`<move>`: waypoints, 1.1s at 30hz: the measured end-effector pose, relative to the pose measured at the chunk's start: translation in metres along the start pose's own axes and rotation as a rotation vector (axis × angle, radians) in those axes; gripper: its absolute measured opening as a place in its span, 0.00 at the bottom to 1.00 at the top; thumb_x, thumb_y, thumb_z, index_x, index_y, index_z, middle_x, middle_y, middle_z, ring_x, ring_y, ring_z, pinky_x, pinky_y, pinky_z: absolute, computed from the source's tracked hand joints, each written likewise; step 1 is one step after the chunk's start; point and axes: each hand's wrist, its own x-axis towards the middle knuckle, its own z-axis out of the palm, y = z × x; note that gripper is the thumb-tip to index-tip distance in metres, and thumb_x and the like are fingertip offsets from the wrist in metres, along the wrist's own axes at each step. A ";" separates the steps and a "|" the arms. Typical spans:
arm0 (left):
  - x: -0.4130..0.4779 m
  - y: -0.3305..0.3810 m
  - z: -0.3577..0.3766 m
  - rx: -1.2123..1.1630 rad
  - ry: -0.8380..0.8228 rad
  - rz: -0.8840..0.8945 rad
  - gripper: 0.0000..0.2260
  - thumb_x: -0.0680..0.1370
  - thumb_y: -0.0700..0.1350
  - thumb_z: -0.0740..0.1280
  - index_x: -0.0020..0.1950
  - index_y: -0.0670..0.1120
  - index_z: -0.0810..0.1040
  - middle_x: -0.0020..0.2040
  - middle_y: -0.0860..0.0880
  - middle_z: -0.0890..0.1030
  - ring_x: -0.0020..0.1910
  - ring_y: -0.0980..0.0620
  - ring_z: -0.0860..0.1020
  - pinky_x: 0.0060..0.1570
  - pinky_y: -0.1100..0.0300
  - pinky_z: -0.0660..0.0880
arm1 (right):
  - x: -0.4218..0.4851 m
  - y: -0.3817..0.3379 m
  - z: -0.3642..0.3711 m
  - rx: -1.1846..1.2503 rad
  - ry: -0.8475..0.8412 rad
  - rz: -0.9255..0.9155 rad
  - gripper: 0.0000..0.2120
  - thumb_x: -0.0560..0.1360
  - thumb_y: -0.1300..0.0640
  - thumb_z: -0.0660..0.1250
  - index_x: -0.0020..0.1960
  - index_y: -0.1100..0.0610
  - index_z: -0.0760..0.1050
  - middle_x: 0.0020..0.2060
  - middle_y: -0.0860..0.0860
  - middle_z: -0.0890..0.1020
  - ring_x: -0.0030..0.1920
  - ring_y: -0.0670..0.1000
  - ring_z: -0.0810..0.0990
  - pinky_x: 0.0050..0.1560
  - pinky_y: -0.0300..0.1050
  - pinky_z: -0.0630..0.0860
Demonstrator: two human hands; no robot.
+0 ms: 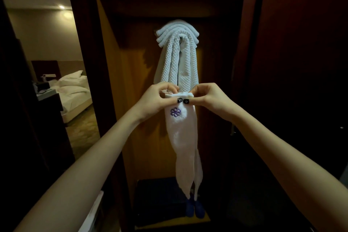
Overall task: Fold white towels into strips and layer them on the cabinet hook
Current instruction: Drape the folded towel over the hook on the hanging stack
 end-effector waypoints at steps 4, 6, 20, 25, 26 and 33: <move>-0.007 -0.009 0.004 -0.207 0.061 0.031 0.18 0.74 0.38 0.70 0.57 0.59 0.79 0.56 0.52 0.82 0.58 0.56 0.80 0.51 0.65 0.76 | 0.002 -0.003 0.008 -0.079 0.113 -0.078 0.10 0.71 0.65 0.75 0.37 0.54 0.77 0.31 0.45 0.79 0.31 0.38 0.75 0.35 0.32 0.71; -0.011 -0.016 0.008 -0.441 0.078 -0.003 0.18 0.76 0.34 0.68 0.55 0.57 0.83 0.52 0.51 0.85 0.53 0.55 0.82 0.49 0.66 0.77 | 0.003 -0.004 0.009 -0.113 0.184 -0.114 0.10 0.71 0.65 0.74 0.37 0.53 0.77 0.33 0.48 0.80 0.33 0.40 0.75 0.36 0.36 0.70; 0.007 -0.013 0.043 -0.182 0.314 -0.010 0.16 0.76 0.32 0.68 0.62 0.45 0.80 0.55 0.52 0.82 0.49 0.66 0.78 0.53 0.70 0.74 | -0.011 0.022 0.009 -0.016 0.440 -0.060 0.15 0.77 0.62 0.66 0.62 0.53 0.70 0.48 0.51 0.82 0.49 0.45 0.81 0.48 0.36 0.76; 0.024 -0.014 0.046 -0.085 0.348 -0.111 0.23 0.77 0.33 0.66 0.71 0.46 0.72 0.70 0.44 0.70 0.69 0.51 0.71 0.68 0.55 0.70 | -0.060 0.086 0.042 -0.064 0.448 -0.001 0.11 0.79 0.55 0.67 0.61 0.49 0.75 0.52 0.44 0.82 0.53 0.40 0.79 0.53 0.34 0.74; 0.025 -0.015 0.048 -0.093 0.354 -0.119 0.24 0.77 0.33 0.65 0.72 0.45 0.71 0.71 0.43 0.69 0.70 0.49 0.70 0.69 0.53 0.69 | -0.066 0.096 0.046 -0.078 0.456 0.035 0.10 0.78 0.54 0.67 0.60 0.48 0.76 0.52 0.43 0.82 0.54 0.40 0.79 0.54 0.36 0.75; 0.030 -0.028 0.053 -0.278 0.394 -0.185 0.26 0.76 0.29 0.63 0.74 0.42 0.67 0.72 0.43 0.69 0.69 0.49 0.70 0.69 0.53 0.70 | -0.081 0.131 0.052 -0.213 0.468 0.201 0.03 0.75 0.58 0.70 0.47 0.57 0.79 0.43 0.50 0.79 0.44 0.46 0.77 0.44 0.42 0.72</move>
